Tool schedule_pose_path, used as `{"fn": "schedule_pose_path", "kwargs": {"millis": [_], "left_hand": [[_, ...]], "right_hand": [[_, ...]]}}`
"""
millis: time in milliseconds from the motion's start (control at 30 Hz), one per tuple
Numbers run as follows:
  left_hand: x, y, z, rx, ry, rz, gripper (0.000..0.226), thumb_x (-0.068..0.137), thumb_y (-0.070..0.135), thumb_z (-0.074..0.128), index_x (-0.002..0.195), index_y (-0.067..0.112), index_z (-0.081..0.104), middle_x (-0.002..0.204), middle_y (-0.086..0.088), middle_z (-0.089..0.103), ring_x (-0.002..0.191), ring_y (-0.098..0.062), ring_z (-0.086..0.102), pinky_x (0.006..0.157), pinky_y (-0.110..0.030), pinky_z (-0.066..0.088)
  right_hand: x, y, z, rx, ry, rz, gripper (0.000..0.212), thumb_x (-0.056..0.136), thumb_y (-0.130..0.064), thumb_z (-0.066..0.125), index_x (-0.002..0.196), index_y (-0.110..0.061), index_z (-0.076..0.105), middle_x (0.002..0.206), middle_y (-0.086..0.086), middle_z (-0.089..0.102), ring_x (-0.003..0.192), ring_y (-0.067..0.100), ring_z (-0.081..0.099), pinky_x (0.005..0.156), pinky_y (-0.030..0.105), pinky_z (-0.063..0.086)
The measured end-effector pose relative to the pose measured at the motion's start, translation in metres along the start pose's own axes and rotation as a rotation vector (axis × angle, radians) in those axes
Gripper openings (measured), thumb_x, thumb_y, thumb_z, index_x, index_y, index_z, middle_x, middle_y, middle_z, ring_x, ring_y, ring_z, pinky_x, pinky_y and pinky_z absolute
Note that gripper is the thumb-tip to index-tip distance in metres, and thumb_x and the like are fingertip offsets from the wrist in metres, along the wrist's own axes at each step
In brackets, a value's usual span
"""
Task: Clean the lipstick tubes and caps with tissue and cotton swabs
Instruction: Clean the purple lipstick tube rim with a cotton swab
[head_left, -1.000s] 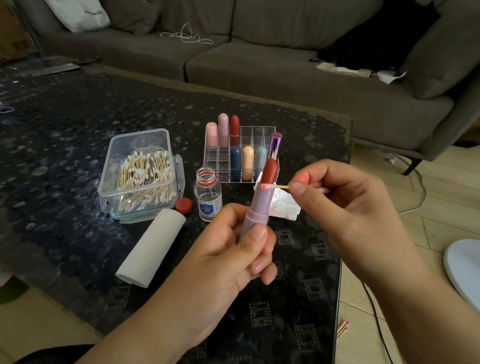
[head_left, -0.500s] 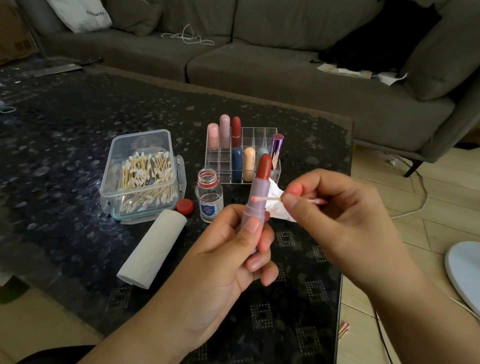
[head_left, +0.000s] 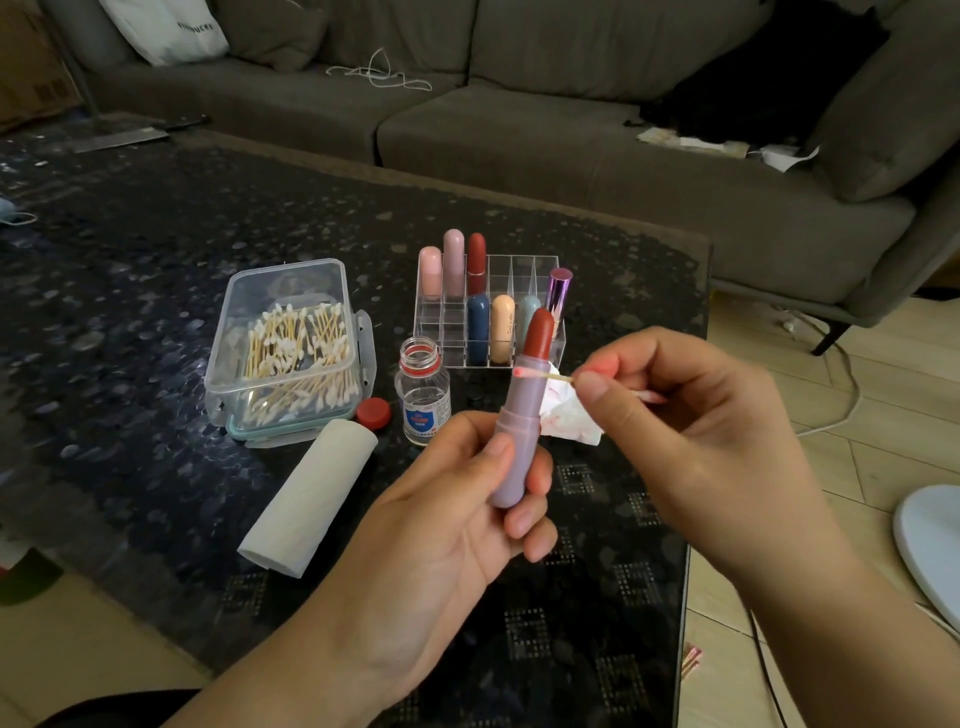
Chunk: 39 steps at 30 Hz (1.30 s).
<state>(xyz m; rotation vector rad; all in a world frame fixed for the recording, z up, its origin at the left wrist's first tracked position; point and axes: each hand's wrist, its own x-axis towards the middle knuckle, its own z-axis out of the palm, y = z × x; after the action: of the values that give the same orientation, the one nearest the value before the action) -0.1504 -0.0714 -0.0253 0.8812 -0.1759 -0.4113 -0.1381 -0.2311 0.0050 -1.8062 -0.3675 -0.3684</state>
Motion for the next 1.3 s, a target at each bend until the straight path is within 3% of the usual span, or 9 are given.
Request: {"fn": "schedule_pose_path", "kwargs": {"millis": [233, 400, 500, 600, 733, 967, 1133, 1300], "left_hand": [[0.0003, -0.0012, 0.0016, 0.048, 0.054, 0.029, 0.007, 0.077, 0.018, 0.061, 0.074, 0.017, 0.067, 0.07, -0.004, 0.055, 0.056, -0.012, 0.044, 0.053, -0.024, 0.043], [0.0005, -0.0008, 0.0028, 0.056, 0.069, 0.032, 0.013, 0.076, 0.021, 0.056, 0.072, 0.019, 0.067, 0.07, -0.003, 0.055, 0.054, -0.011, 0.043, 0.051, -0.023, 0.043], [0.0003, -0.0012, 0.003, 0.061, 0.077, 0.026, 0.013, 0.076, 0.022, 0.056, 0.074, 0.017, 0.068, 0.07, -0.003, 0.055, 0.054, -0.011, 0.043, 0.051, -0.024, 0.043], [0.0003, -0.0007, 0.0035, 0.069, 0.085, 0.028, 0.013, 0.076, 0.023, 0.056, 0.073, 0.018, 0.068, 0.069, -0.003, 0.055, 0.054, -0.011, 0.043, 0.051, -0.023, 0.043], [0.0, -0.0009, 0.0047, 0.076, 0.097, 0.034, 0.013, 0.077, 0.022, 0.055, 0.073, 0.018, 0.067, 0.069, -0.003, 0.054, 0.055, -0.012, 0.043, 0.051, -0.023, 0.043], [-0.0012, 0.0002, 0.0067, 0.109, 0.102, 0.041, 0.012, 0.075, 0.02, 0.056, 0.071, 0.022, 0.068, 0.07, -0.001, 0.057, 0.056, -0.01, 0.045, 0.053, -0.024, 0.044], [-0.0023, -0.0001, 0.0072, 0.126, 0.122, 0.052, 0.011, 0.075, 0.017, 0.055, 0.085, 0.012, 0.06, 0.068, 0.001, 0.056, 0.057, -0.01, 0.045, 0.053, -0.023, 0.044], [-0.0022, 0.0, 0.0082, 0.142, 0.117, 0.066, 0.013, 0.076, 0.015, 0.056, 0.088, 0.01, 0.056, 0.07, 0.0, 0.056, 0.056, -0.011, 0.045, 0.054, -0.023, 0.045]], "right_hand": [[-0.0025, -0.0028, 0.0014, -0.034, -0.078, 0.023, 0.004, 0.078, -0.02, 0.064, 0.074, -0.019, 0.063, 0.056, 0.005, 0.05, 0.051, 0.005, 0.04, 0.051, 0.011, 0.035], [0.001, -0.0013, -0.0023, 0.035, 0.011, 0.005, 0.005, 0.081, -0.023, 0.064, 0.077, -0.021, 0.064, 0.055, -0.007, 0.047, 0.053, 0.002, 0.038, 0.053, 0.013, 0.035], [0.001, -0.0017, -0.0007, 0.001, 0.01, 0.009, 0.003, 0.08, -0.022, 0.064, 0.079, -0.019, 0.064, 0.055, -0.001, 0.048, 0.054, 0.003, 0.04, 0.053, 0.013, 0.036], [-0.0005, -0.0017, 0.0015, -0.04, -0.024, 0.022, 0.003, 0.079, -0.021, 0.064, 0.078, -0.018, 0.063, 0.056, 0.005, 0.049, 0.052, 0.003, 0.04, 0.052, 0.01, 0.035], [-0.0026, -0.0021, 0.0026, 0.0, -0.096, 0.048, 0.005, 0.078, -0.018, 0.064, 0.074, -0.016, 0.062, 0.052, 0.001, 0.044, 0.047, 0.002, 0.036, 0.047, 0.01, 0.032], [0.0001, -0.0014, 0.0018, -0.031, -0.006, 0.021, 0.003, 0.08, -0.023, 0.064, 0.078, -0.02, 0.063, 0.056, 0.004, 0.049, 0.051, 0.002, 0.039, 0.051, 0.011, 0.035], [-0.0035, -0.0037, 0.0043, -0.032, -0.096, 0.058, 0.006, 0.077, -0.021, 0.064, 0.074, -0.016, 0.062, 0.051, 0.007, 0.046, 0.045, 0.004, 0.036, 0.046, 0.012, 0.032], [-0.0006, -0.004, 0.0021, -0.006, 0.022, 0.016, 0.007, 0.08, -0.022, 0.064, 0.075, -0.018, 0.063, 0.054, -0.004, 0.047, 0.049, 0.001, 0.038, 0.049, 0.009, 0.033]]}}
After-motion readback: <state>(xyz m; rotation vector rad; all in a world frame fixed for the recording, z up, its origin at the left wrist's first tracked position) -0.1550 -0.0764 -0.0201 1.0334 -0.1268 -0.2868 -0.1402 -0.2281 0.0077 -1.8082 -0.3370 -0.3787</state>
